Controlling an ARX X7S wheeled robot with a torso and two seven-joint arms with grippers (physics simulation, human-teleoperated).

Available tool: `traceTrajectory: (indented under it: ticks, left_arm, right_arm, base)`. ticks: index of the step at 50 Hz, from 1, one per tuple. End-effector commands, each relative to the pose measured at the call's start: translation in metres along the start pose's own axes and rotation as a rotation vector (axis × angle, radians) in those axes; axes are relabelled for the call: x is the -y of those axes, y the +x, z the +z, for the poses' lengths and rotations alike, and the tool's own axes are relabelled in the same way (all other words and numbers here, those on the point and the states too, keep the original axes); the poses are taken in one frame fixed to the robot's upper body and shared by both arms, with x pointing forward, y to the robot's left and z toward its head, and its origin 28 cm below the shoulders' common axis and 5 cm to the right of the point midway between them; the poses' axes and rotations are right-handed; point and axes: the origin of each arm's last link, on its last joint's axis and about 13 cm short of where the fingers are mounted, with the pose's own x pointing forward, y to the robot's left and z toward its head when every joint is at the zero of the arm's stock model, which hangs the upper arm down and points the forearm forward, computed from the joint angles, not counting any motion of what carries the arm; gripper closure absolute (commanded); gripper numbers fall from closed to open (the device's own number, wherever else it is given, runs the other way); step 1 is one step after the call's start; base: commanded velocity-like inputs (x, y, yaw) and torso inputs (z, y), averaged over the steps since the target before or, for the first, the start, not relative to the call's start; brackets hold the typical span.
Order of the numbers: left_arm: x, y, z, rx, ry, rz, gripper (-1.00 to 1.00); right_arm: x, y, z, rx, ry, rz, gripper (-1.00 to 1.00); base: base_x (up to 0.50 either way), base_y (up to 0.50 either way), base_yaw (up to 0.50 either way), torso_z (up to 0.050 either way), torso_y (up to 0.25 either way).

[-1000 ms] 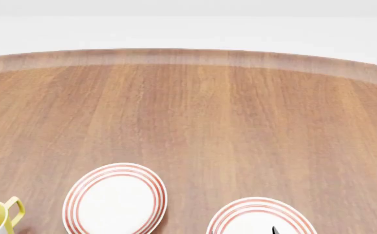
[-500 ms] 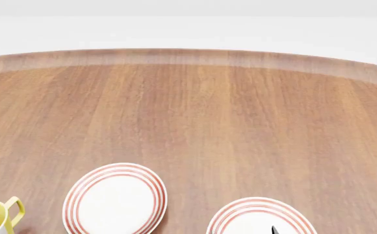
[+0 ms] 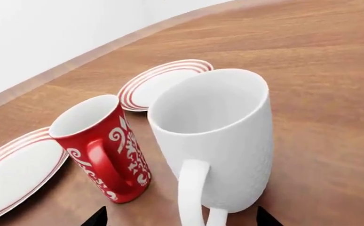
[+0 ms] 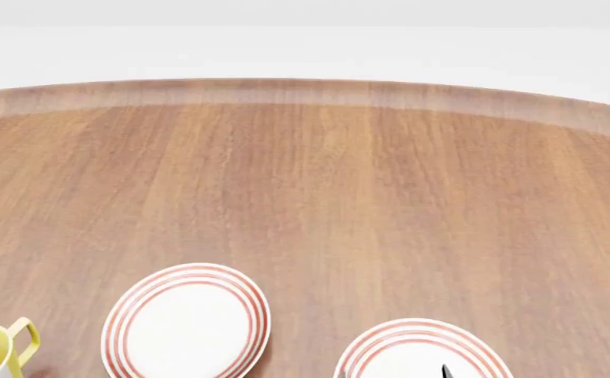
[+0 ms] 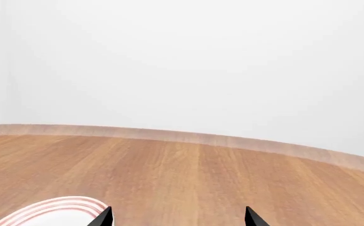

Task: Put the white mug on the left plate.

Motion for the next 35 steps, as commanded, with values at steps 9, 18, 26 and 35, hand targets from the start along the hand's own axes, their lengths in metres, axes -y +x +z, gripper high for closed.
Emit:
traceTrajectory:
  ticks: [9,18,26,35]
  left_arm:
    - [-0.0012,0.0083,-0.0040,-0.002,-0.007,-0.023,-1.00]
    - [-0.0006,0.0105,-0.0076,-0.013,-0.014,-0.032,-1.00]
    - [-0.0005,0.0111,-0.0087,-0.017,-0.018,-0.035,-1.00]
    - [-0.0013,0.0135,-0.0105,-0.011,-0.026,-0.033,-1.00]
  right_arm:
    - [0.0004,0.0003,-0.0004,0.001,-0.003,-0.002,-1.00]
    - [0.0007,-0.0008,0.0009,0.003,-0.001,-0.006,-1.00]
    - [0.0009,-0.0009,0.0004,0.004,-0.003,-0.008,-1.00]
    - [0.0010,-0.0004,0.0005,0.003,-0.003,-0.009,-1.00]
  base:
    - [0.00,0.00,0.00,0.000,0.000]
    - [0.00,0.00,0.00,0.000,0.000]
    - [0.00,0.00,0.00,0.000,0.000]
    - [0.00,0.00,0.00,0.000,0.000]
